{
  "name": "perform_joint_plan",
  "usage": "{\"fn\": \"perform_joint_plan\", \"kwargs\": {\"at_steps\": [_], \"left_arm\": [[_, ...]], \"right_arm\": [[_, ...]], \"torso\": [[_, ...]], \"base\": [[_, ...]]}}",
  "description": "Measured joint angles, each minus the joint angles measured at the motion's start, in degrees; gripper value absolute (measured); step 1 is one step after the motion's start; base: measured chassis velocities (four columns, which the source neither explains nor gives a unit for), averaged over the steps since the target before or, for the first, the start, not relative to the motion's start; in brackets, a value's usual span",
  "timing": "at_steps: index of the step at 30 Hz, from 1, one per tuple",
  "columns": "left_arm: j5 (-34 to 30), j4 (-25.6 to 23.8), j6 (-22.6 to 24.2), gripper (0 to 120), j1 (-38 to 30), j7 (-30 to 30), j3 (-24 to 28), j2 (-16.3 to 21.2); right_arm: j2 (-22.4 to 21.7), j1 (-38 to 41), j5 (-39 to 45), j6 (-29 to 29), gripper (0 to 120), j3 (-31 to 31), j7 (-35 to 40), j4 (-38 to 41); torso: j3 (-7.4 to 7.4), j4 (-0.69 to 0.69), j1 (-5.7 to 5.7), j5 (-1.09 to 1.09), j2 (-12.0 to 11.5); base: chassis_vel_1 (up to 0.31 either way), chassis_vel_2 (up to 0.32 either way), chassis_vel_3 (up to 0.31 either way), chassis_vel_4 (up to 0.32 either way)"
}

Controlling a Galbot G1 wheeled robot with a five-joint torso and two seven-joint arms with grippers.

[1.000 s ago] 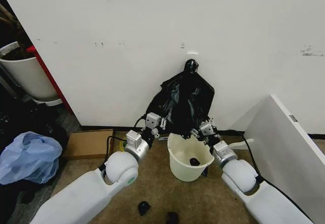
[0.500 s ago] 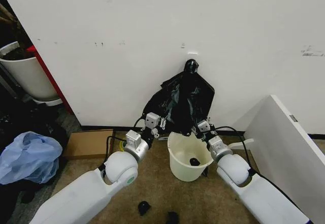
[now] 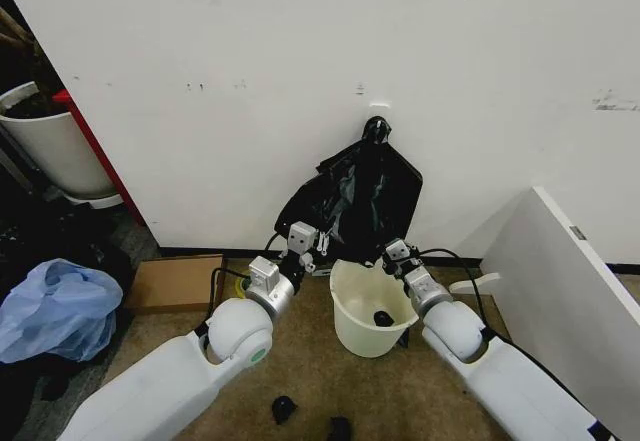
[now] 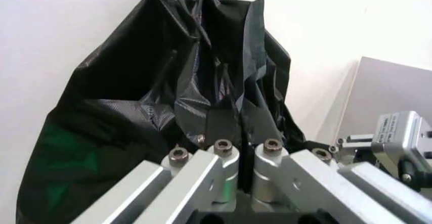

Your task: Place the garbage bag over the trash bin.

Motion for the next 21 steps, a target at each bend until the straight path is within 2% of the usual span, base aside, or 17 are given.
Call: {"fn": "perform_joint_plan", "kwargs": {"at_steps": [4, 8, 11, 13, 14, 21], "left_arm": [[0.05, 0.07, -0.17, 0, 0.37, 0.0, -1.01, -0.03], [0.29, -0.14, -0.48, 0, 2.22, -0.01, -3.53, -0.06], [0.77, -2.21, -0.96, 0, 6.84, 0.16, -8.46, 1.05], [0.98, -3.77, -1.19, 0, 9.62, 0.31, -11.02, 2.09], [0.98, -3.77, -1.19, 0, 9.62, 0.31, -11.02, 2.09], [1.4, -8.14, -1.55, 0, 14.14, 0.42, -14.31, 3.56]], "right_arm": [[0.01, -0.65, 1.84, 0.18, 0, 1.46, 0.15, 1.09], [-0.32, -4.01, 4.45, 3.52, 0, 4.83, -0.17, 5.44], [-1.7, -9.67, 9.37, 7.64, 0, 8.51, -0.73, 13.18], [-2.14, -12.23, 12.12, 9.5, 0, 9.96, -0.83, 16.32], [-2.14, -12.23, 12.12, 9.5, 0, 9.96, -0.83, 16.32], [-1.94, -26.46, 15.89, 19.63, 0, 18.56, -7.17, 25.4]], "torso": [[0.0, 0.0, 0.0, 0.0, 0.0], [0.0, -0.01, 0.0, 0.01, 0.0], [0.0, -0.03, 0.0, -0.02, 0.01], [0.0, 0.03, 0.0, 0.01, 0.0], [0.0, 0.03, 0.0, 0.01, 0.0], [-0.01, -0.02, 0.0, 0.0, 0.01]], "base": [[0.0, 0.0, 0.0, 0.0], [0.0, 0.0, 0.0, 0.0], [0.0, 0.0, 0.0, 0.0], [0.0, 0.0, 0.0, 0.0], [0.0, 0.0, 0.0, 0.0], [0.0, 0.0, 0.0, 0.0]]}}
